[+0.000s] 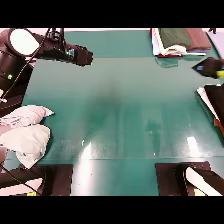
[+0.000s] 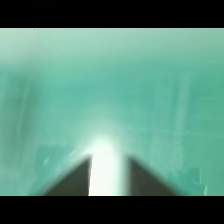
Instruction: Fold the shirts.
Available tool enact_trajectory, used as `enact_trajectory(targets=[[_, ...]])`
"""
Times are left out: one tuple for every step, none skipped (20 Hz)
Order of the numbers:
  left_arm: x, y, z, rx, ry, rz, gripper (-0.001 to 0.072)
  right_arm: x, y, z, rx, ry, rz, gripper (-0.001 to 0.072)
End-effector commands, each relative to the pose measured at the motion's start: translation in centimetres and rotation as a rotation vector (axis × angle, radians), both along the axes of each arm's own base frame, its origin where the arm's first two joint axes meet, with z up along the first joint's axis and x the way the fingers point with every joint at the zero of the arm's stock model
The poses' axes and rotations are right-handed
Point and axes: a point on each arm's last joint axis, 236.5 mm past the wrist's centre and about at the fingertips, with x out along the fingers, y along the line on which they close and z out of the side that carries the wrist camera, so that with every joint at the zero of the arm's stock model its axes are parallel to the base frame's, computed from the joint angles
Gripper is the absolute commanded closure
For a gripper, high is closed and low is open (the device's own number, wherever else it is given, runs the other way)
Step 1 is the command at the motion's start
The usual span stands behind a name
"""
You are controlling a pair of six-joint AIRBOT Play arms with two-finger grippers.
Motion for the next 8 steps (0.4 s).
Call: enact_trajectory(targets=[[0.8,-0.1,1.0,-0.024,-0.044,0.017,0.0684,-0.8,7.6,-1.1,-0.013,0.021,0.205,0.0692],[1.0,-0.1,1.3,-0.032,-0.059,0.022,0.0684,-0.9,8.6,-1.3,-0.013,0.023,0.23,0.0692],[1.2,-0.1,1.5,-0.038,-0.07,0.027,0.0684,-1.0,9.3,-1.3,-0.012,0.024,0.248,0.0692],[1.4,-0.1,1.8,-0.044,-0.079,0.03,0.0684,-1.1,9.7,-1.2,-0.011,0.019,0.257,0.0692],[1.5,-0.1,2.0,-0.048,-0.088,0.034,0.0684,-1.1,10.0,-1.2,-0.01,0.015,0.261,0.0692],[1.7,-0.1,2.2,-0.053,-0.098,0.038,0.0684,-1.1,10.0,-1.2,-0.01,0.016,0.262,0.0692],[1.8,-0.1,2.3,-0.056,-0.102,0.039,0.0684,-1.2,10.0,-1.2,-0.01,0.017,0.263,0.0692],[1.8,-0.1,2.4,-0.058,-0.106,0.041,0.0684,-1.1,10.0,-1.2,-0.009,0.017,0.262,0.0692]])
